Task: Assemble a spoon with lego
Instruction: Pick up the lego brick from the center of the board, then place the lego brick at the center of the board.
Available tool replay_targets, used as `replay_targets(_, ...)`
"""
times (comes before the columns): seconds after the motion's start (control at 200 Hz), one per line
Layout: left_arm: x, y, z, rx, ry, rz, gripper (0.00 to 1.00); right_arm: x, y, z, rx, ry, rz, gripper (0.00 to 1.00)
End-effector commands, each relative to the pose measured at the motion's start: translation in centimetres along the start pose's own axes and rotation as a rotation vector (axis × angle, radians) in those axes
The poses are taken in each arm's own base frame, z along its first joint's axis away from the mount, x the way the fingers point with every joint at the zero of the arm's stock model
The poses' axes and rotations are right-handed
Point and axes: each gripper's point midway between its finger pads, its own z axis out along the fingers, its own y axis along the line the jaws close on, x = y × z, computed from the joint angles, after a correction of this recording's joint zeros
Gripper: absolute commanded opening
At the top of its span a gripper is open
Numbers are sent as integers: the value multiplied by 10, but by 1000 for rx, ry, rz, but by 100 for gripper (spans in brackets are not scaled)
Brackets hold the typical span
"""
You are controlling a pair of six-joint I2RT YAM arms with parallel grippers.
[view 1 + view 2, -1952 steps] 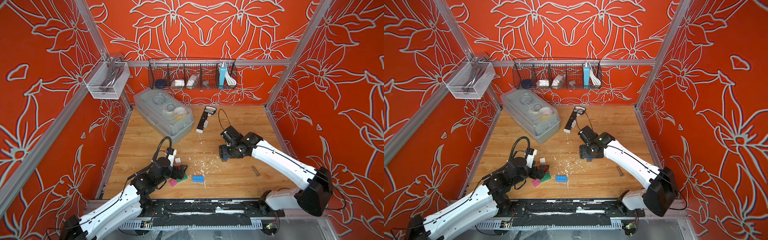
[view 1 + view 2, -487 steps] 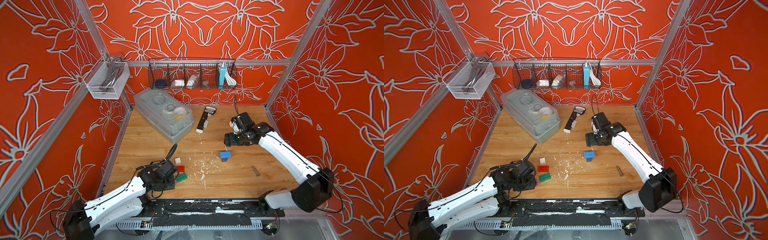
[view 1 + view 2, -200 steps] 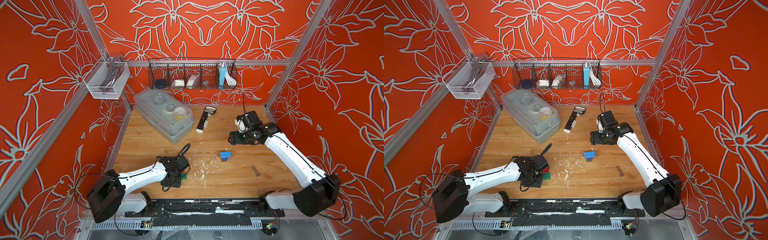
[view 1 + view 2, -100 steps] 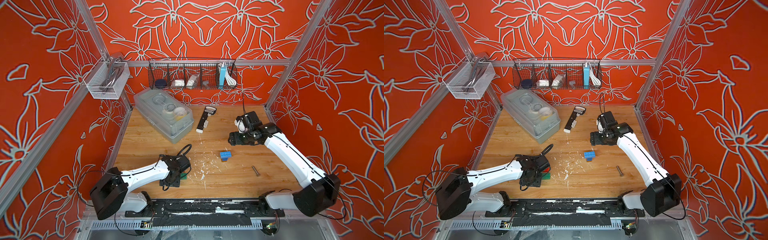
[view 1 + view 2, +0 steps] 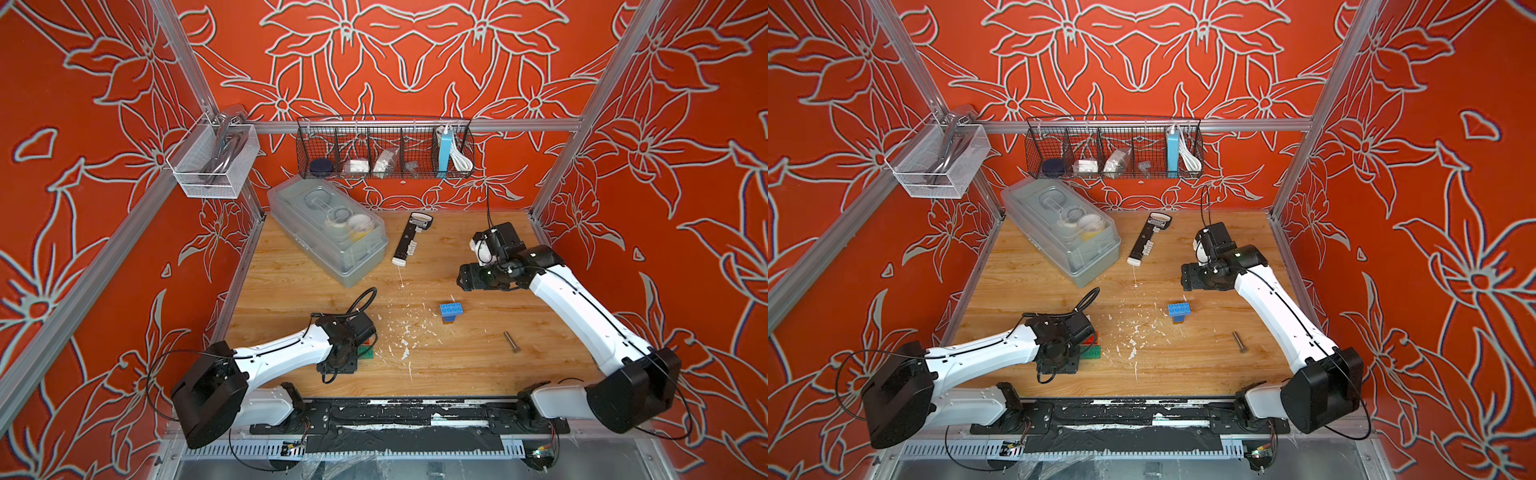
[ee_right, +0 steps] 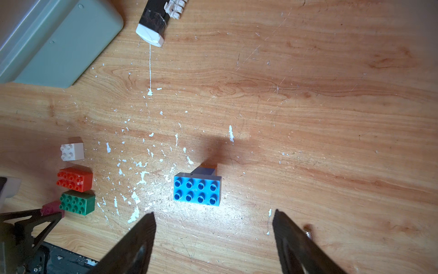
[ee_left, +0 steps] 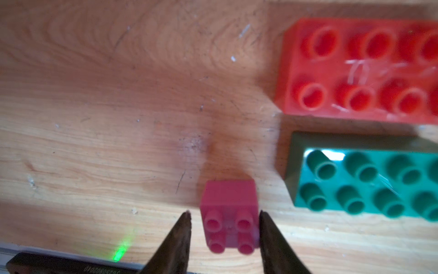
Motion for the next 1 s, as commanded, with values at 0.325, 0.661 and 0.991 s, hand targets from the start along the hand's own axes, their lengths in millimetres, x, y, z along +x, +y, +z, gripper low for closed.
replay_targets(0.325, -4, 5, -25, -14, -3, 34, 16, 10, -5, -3, -7, -1, 1, 81)
replay_targets(0.661, -58, -85, -105, 185, -47, 408, 16, 28, -10, 21, -132, 34, 130, 81)
replay_targets(0.991, -91, -197, -58, 154, 15, 809, 23, 36, -35, 33, -145, 23, 246, 81)
